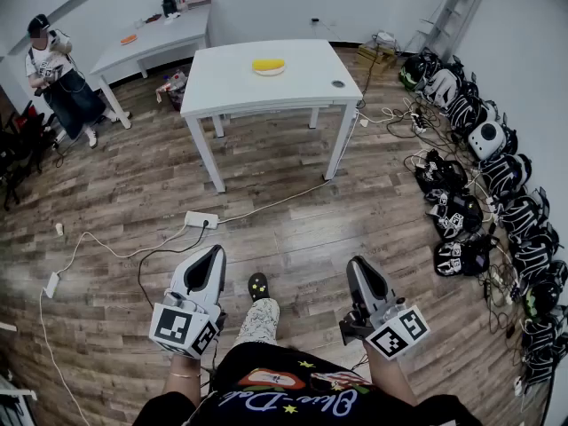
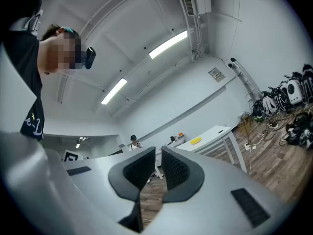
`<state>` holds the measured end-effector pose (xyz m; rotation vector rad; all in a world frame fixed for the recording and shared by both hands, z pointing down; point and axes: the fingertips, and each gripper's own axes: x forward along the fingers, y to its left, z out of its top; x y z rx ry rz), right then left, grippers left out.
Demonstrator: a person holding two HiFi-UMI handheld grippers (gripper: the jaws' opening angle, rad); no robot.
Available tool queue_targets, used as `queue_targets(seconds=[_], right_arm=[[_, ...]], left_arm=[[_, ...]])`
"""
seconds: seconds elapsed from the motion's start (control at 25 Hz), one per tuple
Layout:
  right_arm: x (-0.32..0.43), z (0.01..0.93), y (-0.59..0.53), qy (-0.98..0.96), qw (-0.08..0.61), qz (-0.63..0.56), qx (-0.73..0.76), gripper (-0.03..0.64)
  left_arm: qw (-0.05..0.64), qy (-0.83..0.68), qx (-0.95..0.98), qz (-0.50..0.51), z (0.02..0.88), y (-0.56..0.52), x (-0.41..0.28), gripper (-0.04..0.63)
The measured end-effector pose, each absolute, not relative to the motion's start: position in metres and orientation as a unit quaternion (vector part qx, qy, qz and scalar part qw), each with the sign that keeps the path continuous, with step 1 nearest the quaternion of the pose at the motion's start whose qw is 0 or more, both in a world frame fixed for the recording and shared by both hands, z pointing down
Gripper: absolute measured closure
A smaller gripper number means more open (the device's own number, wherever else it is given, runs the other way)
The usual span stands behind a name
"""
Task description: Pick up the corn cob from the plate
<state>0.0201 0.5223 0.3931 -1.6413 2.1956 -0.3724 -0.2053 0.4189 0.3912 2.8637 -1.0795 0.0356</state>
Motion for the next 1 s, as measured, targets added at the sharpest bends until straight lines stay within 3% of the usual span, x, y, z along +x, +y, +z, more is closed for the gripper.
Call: queue_targets(seconds=[0.16,0.36,0.68,1.0], right_arm=[[0.005,0.372,0.425,0.793,0.197,-0.106,-0.566,0.598],[-0.013,0.34,0.303,0.82,0.216,-0.073,-0.526,0.598],[-0.03,0.358,0.157,0.833,0.217,-0.119,-0.494,0.598],[0.059,0.373,-0.003,0.85,0.194,-0.104,-0.479,0.597]], left_arm=[[-0.004,-0.337,0.941,0.037,0.388,0.334,-0.2,0.598],[0.004,-0.327,0.945,-0.008,0.362,0.228,-0.185,0.598],[0.005,-0.284,0.959,0.012,0.377,0.106,-0.143,0.598],[0.023,-0.296,0.954,0.024,0.4,-0.024,-0.056,0.598]])
